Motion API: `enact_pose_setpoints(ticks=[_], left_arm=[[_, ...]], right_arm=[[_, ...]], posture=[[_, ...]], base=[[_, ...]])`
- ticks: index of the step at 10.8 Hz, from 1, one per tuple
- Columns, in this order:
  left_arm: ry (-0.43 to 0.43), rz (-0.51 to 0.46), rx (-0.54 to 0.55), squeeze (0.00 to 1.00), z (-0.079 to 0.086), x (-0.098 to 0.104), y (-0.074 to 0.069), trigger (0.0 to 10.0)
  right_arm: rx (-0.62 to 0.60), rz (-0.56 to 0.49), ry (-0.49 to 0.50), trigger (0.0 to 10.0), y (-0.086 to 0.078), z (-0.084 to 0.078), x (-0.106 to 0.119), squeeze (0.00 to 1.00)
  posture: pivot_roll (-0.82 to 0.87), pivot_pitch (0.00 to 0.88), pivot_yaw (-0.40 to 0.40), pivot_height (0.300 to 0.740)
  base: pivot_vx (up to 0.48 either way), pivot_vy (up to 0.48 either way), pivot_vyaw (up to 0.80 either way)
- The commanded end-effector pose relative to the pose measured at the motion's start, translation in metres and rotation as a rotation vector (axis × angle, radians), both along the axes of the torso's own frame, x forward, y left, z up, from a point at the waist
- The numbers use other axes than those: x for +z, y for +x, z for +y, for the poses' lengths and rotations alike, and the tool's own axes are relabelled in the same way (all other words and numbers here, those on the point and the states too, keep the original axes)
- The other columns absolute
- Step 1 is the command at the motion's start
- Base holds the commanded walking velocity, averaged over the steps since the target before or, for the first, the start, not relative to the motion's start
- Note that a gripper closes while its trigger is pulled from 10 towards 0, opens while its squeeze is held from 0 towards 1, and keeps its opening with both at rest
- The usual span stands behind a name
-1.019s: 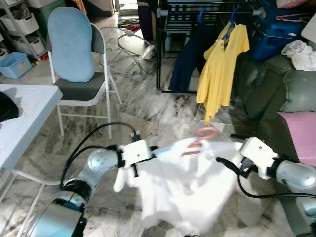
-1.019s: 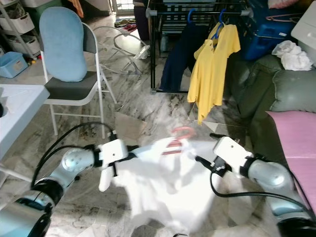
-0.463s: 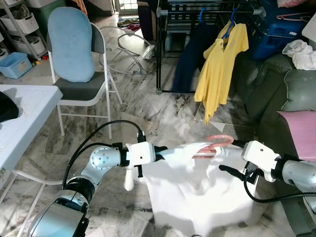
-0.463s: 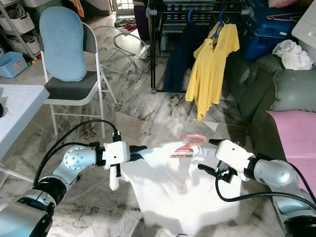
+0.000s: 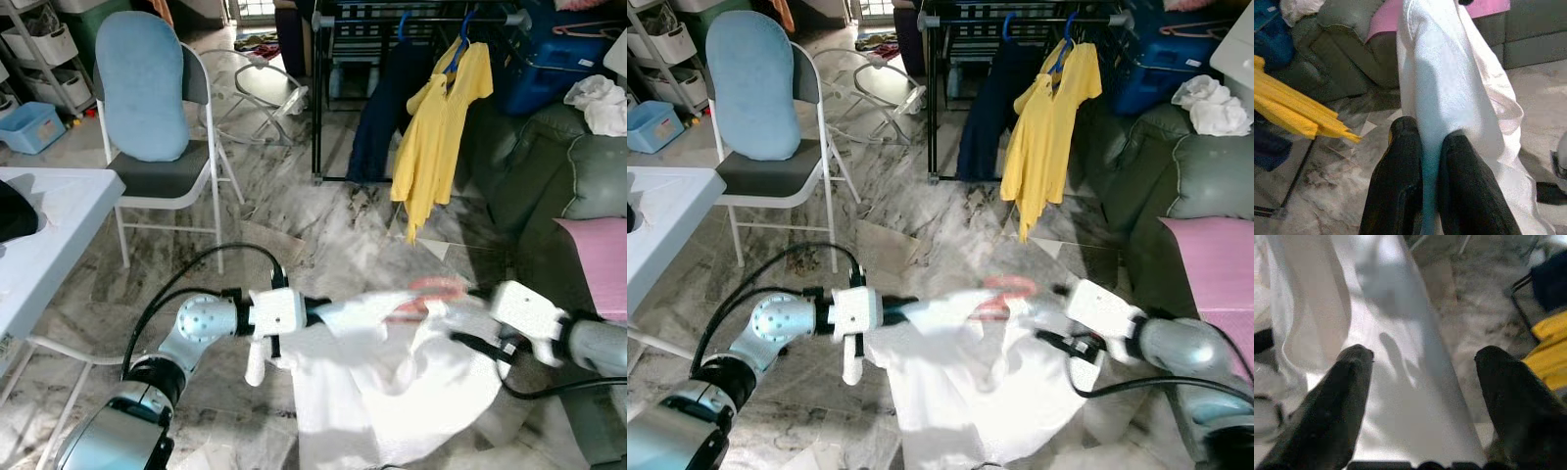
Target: Hang hanger
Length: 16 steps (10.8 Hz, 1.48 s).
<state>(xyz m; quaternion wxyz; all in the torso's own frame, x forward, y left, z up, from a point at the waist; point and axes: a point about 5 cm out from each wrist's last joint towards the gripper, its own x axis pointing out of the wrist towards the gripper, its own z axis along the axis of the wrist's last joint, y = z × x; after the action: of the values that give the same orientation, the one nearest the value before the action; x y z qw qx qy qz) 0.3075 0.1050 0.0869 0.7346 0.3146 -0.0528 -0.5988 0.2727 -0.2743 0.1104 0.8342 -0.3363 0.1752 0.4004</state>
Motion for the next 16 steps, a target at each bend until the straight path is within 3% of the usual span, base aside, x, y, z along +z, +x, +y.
enact_pose_setpoints(ticks=[1, 4, 9, 12, 16], left_arm=[[-0.020, -0.044, -0.036, 0.00, -0.003, 0.007, -0.001, 10.0], [-0.026, -0.045, -0.072, 0.00, -0.008, 0.004, -0.007, 10.0], [-0.059, -0.050, -0.113, 0.00, -0.019, 0.006, -0.011, 10.0], [-0.070, -0.065, -0.012, 0.00, -0.012, 0.010, 0.000, 10.0], [-0.068, -0.070, -0.002, 0.00, -0.011, 0.010, 0.002, 10.0]], right_arm=[[0.026, 0.026, -0.024, 0.0, 0.000, -0.003, 0.001, 0.00], [0.033, 0.036, -0.014, 0.0, 0.005, -0.003, 0.004, 0.00], [0.109, 0.145, 0.042, 0.0, 0.005, 0.022, -0.021, 0.00], [0.088, 0.139, 0.039, 0.0, 0.002, 0.014, -0.019, 0.00], [0.083, 0.137, 0.039, 0.0, 0.001, 0.013, -0.019, 0.00]], posture=[[-0.20, 0.154, 0.066, 0.740], [-0.20, 0.157, 0.060, 0.740], [-0.20, 0.163, 0.060, 0.740], [-0.20, 0.157, 0.056, 0.740], [-0.20, 0.154, 0.056, 0.740]], base=[[0.000, 0.000, 0.00], [0.000, 0.000, 0.00], [0.000, 0.000, 0.00], [0.000, 0.000, 0.00], [0.000, 0.000, 0.00]])
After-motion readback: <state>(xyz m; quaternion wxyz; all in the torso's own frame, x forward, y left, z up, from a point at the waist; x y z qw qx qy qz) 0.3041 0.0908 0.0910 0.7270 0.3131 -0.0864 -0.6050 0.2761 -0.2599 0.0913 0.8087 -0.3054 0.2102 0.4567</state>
